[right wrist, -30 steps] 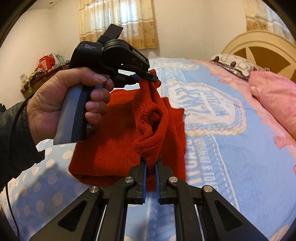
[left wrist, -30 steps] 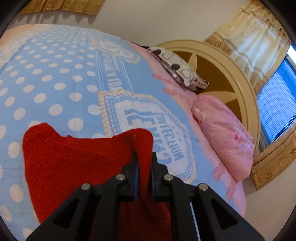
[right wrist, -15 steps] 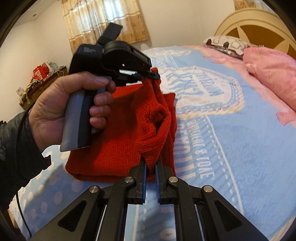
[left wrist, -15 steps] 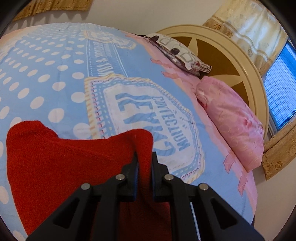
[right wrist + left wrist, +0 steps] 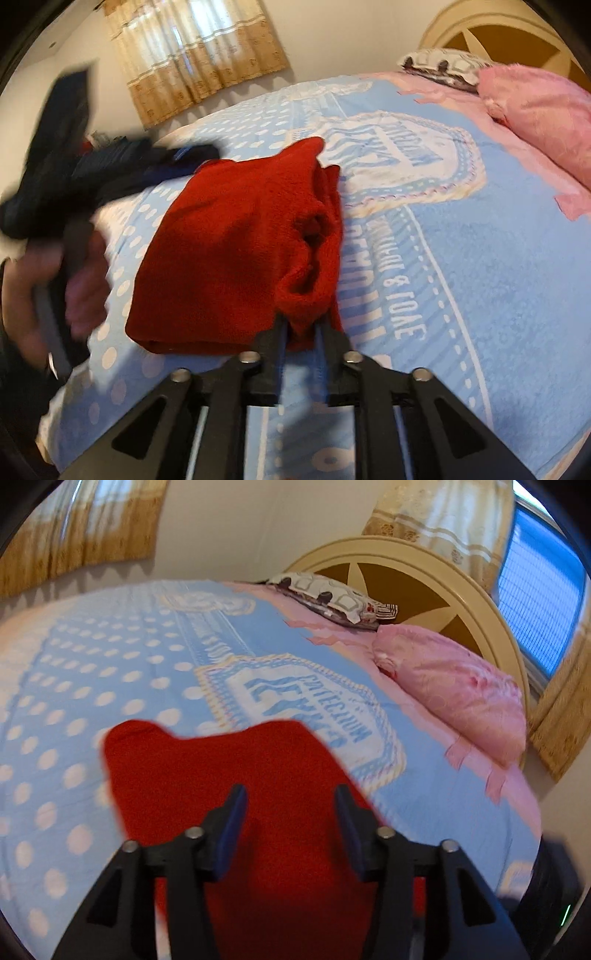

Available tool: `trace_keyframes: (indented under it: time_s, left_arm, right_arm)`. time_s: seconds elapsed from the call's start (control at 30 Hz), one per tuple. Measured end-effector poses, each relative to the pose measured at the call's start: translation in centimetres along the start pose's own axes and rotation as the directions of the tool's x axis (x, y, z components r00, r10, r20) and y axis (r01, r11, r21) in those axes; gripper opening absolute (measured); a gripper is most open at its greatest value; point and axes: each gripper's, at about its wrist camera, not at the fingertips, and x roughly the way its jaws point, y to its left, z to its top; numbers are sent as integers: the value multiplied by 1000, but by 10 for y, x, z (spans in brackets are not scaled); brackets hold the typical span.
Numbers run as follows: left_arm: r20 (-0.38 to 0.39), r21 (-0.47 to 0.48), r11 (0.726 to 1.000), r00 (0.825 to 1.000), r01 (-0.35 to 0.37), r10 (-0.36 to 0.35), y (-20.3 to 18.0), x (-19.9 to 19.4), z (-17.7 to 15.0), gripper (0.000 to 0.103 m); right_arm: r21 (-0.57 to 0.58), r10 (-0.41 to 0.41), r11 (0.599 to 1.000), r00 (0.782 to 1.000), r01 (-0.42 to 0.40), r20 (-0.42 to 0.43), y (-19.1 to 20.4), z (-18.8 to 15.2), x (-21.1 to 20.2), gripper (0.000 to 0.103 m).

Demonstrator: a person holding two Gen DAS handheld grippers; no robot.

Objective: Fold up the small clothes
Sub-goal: 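Lay the folded half down and open both grippers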

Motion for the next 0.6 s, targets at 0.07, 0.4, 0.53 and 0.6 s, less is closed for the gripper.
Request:
trace_keyframes:
  time_s: [0.07,0.4,0.53,0.6]
  left_arm:
    - [10,20,999,999,-38,38,3,-9,-13,62]
    - [3,68,989,991,-133,133,10,-15,-61,70]
    - [16,38,992,993,-119,118,18,-18,-69,74]
    - [22,37,992,993,-120,119,20,-18,-73,75]
  right_arm:
    - [28,-23,999,1000,23,11,-6,0,-9,67]
    - [-147,-68,985,989,87,129,29,56,-31,67]
    - [-182,79,981,996,-71,41,52,86,7,67]
    - [-164,74,984,997,-75,-10,52,95,36,67]
